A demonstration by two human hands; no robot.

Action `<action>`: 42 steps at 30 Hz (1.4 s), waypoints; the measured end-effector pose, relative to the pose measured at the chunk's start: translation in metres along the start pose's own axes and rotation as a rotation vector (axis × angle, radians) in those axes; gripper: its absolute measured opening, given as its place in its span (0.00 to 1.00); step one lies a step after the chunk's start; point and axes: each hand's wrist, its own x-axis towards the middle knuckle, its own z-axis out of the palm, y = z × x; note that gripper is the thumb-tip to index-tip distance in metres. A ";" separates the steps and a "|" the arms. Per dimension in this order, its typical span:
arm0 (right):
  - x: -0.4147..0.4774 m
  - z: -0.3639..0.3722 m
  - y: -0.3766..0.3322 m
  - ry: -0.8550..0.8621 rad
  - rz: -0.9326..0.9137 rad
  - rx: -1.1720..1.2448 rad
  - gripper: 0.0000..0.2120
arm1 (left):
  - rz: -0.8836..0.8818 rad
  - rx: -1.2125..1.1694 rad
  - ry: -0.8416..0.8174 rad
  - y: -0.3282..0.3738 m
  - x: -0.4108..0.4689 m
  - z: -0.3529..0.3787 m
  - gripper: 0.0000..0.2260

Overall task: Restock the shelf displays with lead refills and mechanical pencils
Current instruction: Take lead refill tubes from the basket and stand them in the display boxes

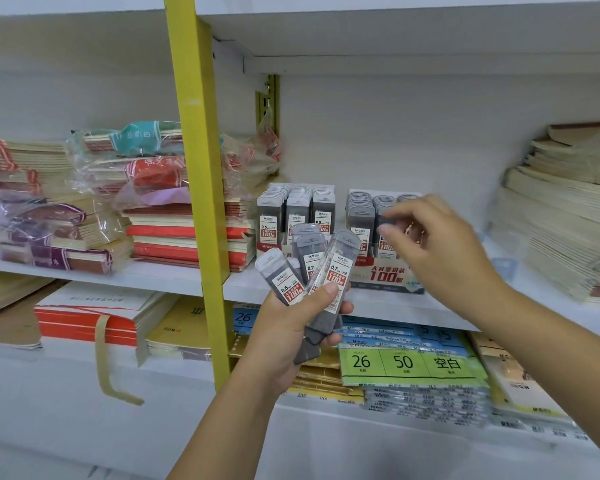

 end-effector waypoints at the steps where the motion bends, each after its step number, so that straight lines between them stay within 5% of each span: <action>1: -0.008 0.004 -0.008 -0.092 0.041 0.114 0.13 | 0.002 0.006 -0.007 0.000 -0.001 0.001 0.20; 3: -0.020 0.013 -0.021 -0.235 0.179 0.334 0.15 | 0.004 0.016 -0.036 0.000 -0.002 0.002 0.16; 6: -0.027 0.022 -0.025 -0.187 0.320 0.567 0.21 | -0.001 0.026 -0.066 0.000 -0.005 0.002 0.15; 13: -0.028 0.018 -0.019 -0.070 0.377 0.654 0.17 | -0.058 0.046 0.002 0.000 -0.005 -0.001 0.10; 19: 0.010 -0.031 -0.015 0.226 0.150 0.479 0.18 | -0.003 0.044 -0.004 0.002 -0.003 -0.004 0.12; 22: 0.028 -0.038 -0.009 0.179 0.039 0.316 0.19 | -0.001 0.063 -0.002 0.002 -0.003 -0.004 0.17; 31: 0.026 -0.010 0.023 -0.018 0.074 0.081 0.19 | -0.006 0.026 -0.002 0.001 -0.003 -0.007 0.18; 36: 0.021 -0.002 0.029 0.026 -0.011 -0.312 0.21 | -0.004 0.007 -0.005 0.001 -0.002 -0.006 0.19; 42: 0.004 -0.001 0.016 0.058 -0.049 -0.330 0.18 | -0.011 -0.006 -0.035 0.002 -0.003 -0.004 0.19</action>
